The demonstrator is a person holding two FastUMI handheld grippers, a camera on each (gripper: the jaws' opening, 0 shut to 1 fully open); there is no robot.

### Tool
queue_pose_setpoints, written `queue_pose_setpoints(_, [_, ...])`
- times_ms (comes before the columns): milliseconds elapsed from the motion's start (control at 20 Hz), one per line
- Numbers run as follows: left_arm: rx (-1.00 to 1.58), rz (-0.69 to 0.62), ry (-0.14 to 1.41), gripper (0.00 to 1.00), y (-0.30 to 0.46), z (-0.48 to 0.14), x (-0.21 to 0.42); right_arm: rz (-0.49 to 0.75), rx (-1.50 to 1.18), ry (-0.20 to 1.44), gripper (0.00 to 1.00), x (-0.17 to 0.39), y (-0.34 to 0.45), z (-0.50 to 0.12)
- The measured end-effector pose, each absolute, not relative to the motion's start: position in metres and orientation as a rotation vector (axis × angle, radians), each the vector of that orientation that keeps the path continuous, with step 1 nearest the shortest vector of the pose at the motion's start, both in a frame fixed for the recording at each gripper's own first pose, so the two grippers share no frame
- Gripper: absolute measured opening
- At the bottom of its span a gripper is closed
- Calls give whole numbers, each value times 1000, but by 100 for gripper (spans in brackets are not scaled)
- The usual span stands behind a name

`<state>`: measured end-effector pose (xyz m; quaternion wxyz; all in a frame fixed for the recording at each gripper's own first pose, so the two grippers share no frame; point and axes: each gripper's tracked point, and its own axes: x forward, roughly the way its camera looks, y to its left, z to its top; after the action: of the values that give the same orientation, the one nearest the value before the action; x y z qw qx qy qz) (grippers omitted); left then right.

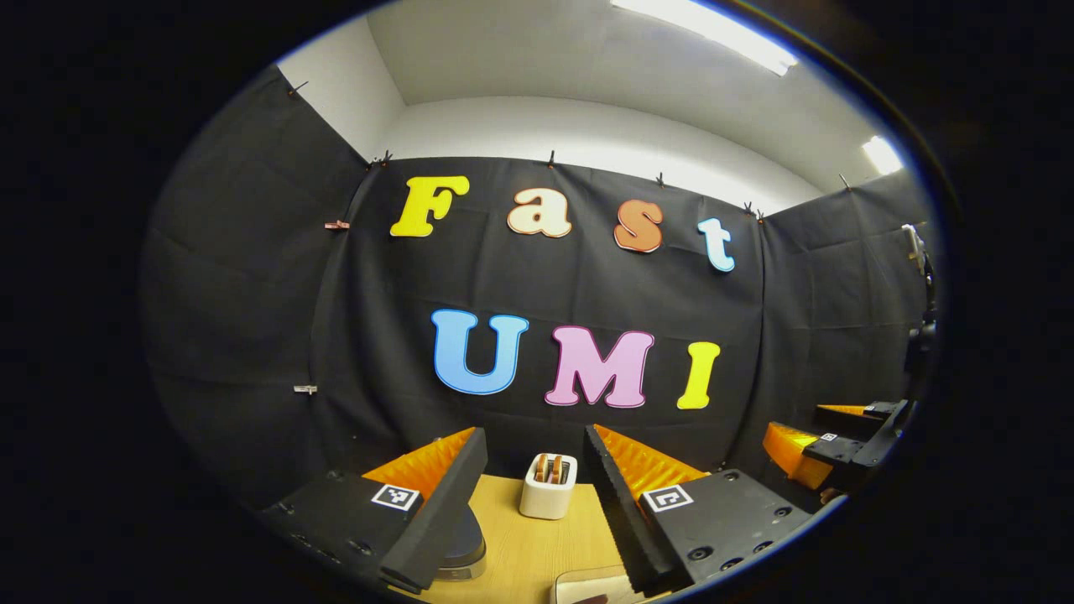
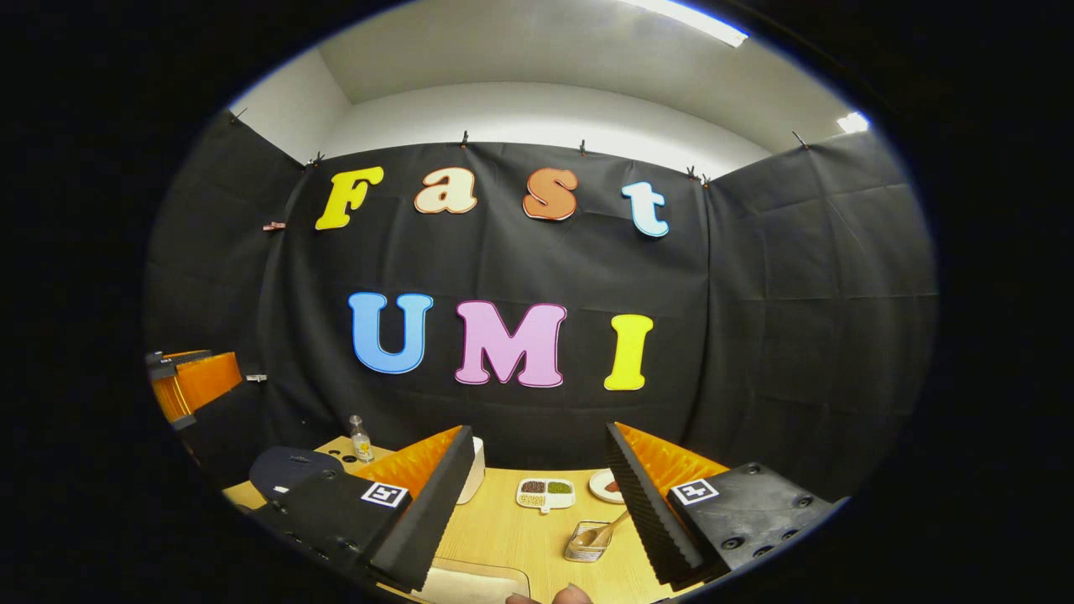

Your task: Close the left gripper, press the button to open the rice cooker; take a wooden spoon from the chopstick holder with the right hand, scoop a spoonful of rice and pour it into the rice cooker, then put the wooden spoon back into the chopstick holder.

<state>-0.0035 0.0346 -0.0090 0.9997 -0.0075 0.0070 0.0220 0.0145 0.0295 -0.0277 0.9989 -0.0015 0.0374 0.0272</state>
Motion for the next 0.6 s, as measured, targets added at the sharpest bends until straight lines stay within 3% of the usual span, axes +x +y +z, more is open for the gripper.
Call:
queue_pose_setpoints(350, [-21,24,56,82,49,-31,5,20,-18,132,96,16,30,-54])
queue_pose_setpoints(600, [-49,111,103,82,68,-52,14,131,-19,142,98,35,58,-65])
